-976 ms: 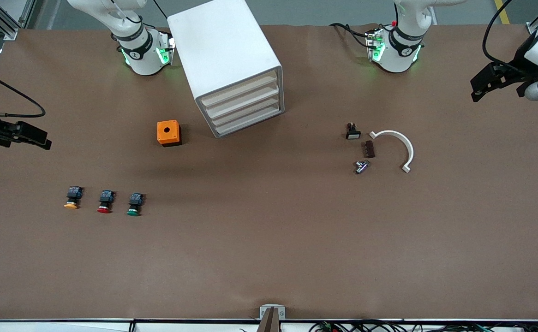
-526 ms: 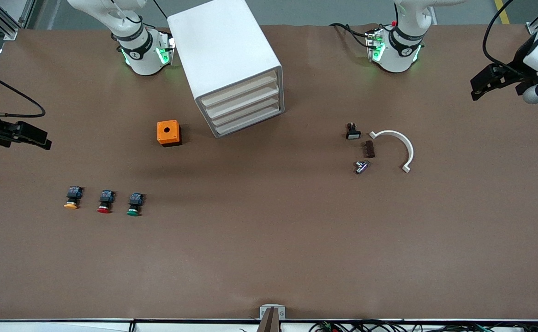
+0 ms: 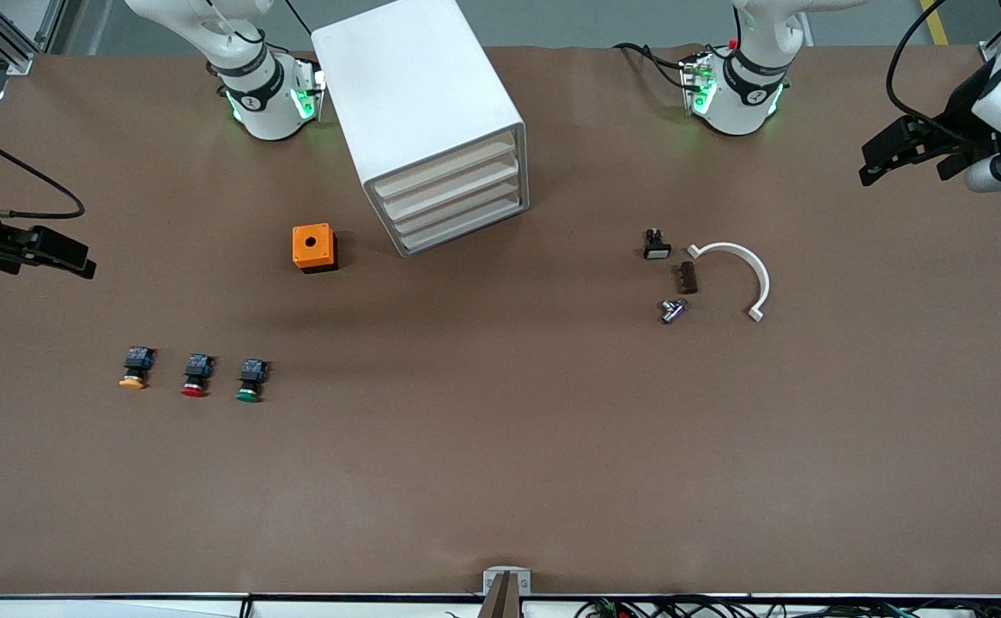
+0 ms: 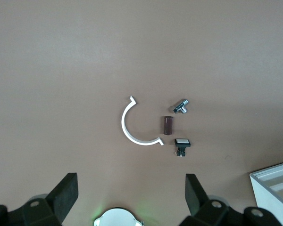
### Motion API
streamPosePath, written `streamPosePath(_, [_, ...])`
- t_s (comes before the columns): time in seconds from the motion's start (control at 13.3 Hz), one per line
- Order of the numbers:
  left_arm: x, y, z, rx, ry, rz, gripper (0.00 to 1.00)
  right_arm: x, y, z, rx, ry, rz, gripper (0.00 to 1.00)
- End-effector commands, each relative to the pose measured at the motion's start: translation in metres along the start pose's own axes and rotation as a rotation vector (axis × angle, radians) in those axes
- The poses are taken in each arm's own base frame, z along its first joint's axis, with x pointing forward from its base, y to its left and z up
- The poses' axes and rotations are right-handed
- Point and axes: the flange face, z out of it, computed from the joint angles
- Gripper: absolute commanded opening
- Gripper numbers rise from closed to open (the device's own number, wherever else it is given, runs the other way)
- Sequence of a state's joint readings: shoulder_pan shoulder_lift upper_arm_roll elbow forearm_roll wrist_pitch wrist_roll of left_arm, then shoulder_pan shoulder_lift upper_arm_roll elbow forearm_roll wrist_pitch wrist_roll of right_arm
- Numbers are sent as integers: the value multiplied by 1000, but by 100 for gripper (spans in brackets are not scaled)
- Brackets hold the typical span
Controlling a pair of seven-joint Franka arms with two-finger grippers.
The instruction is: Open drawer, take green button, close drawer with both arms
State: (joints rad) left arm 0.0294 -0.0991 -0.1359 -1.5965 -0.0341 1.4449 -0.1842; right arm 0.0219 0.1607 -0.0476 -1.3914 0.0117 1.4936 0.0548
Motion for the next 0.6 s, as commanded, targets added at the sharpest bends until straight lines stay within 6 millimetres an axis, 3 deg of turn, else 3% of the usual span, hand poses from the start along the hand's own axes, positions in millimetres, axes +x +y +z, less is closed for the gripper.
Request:
streamPosePath(0.0, [0, -2, -3, -16, 1, -14, 100, 0, 0, -4, 4, -2, -3, 100])
streamPosePath(0.53, [9, -13, -8, 12, 10, -28, 100, 0, 1, -4, 4, -2, -1, 100])
